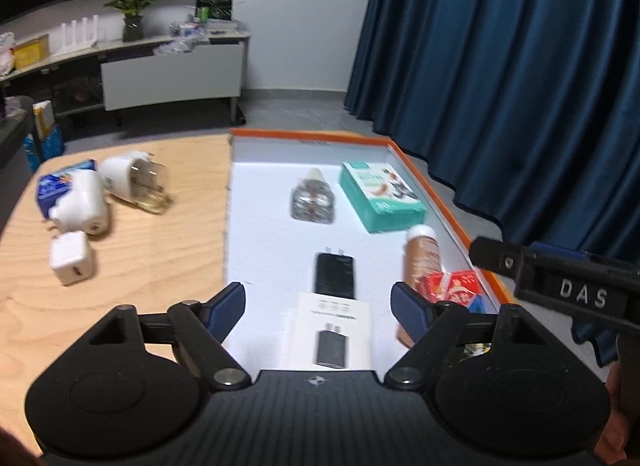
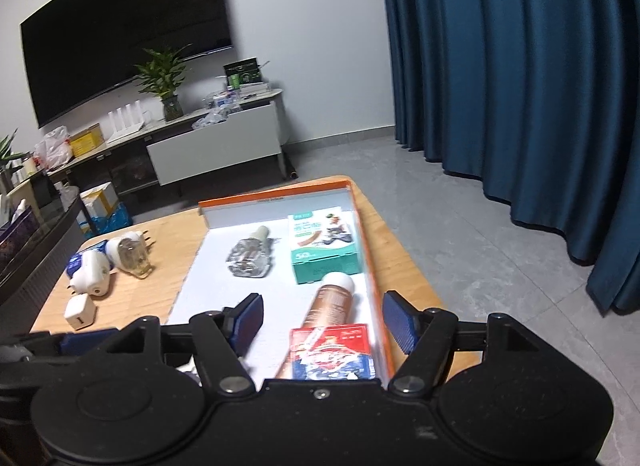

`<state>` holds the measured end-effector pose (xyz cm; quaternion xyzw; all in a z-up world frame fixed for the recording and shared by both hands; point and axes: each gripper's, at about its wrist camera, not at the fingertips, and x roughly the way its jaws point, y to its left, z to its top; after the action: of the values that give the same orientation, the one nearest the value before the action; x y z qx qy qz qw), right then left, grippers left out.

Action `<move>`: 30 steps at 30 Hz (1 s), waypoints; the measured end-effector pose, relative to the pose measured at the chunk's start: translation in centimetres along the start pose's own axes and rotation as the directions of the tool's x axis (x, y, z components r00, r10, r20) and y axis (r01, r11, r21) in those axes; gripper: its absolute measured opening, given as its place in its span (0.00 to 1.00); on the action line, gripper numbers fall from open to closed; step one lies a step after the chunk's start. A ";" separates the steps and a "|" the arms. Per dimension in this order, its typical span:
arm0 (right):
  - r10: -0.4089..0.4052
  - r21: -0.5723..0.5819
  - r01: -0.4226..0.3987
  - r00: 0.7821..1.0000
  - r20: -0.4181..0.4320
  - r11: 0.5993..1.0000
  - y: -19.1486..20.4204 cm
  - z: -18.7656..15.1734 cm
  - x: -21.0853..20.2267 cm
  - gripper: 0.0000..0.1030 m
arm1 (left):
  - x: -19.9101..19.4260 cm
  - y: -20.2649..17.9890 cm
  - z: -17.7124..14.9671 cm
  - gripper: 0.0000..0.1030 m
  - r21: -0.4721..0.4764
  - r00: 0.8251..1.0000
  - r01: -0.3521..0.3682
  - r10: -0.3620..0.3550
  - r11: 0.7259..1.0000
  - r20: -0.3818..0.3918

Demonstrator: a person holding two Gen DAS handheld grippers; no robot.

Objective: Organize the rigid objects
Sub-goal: 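Lower the UGREEN box with the left gripper while the right lowers the card box, open both, then move both tools back toward the white plug adapters and cube charger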

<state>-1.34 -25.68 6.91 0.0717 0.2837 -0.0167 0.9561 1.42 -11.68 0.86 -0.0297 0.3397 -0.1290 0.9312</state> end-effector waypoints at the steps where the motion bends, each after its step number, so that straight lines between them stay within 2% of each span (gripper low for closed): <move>1: 0.004 -0.011 -0.004 1.000 0.000 1.000 0.4 0.0 -0.1 0.79 | -0.3 0.4 0.0 0.81 -0.004 1.000 -0.010 0.010 1.000 0.005; 11: 0.078 -0.099 -0.079 0.997 -0.018 0.992 4.8 0.0 -0.3 0.80 | -2.6 6.3 -0.5 0.84 -0.088 0.992 -0.122 0.125 0.989 0.027; 18: 0.125 -0.144 -0.129 0.992 -0.033 0.981 7.2 -0.3 0.1 0.80 | -2.8 11.2 -1.1 0.86 -0.185 0.974 -0.218 0.227 0.958 0.026; 23: 0.161 -0.163 -0.166 0.986 -0.049 0.973 8.1 -0.4 1.0 0.80 | -1.6 13.9 -1.2 0.86 -0.224 0.958 -0.277 0.287 0.935 0.015; 30: 0.200 -0.186 -0.210 0.977 -0.071 0.960 9.3 0.2 3.1 0.80 | 1.7 16.3 -0.1 0.86 -0.215 0.946 -0.317 0.324 0.924 -0.001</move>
<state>2.05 -16.44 6.61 0.0084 0.2996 0.1120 0.9474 6.20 3.63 -2.57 -0.0753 0.3359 0.0623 0.9368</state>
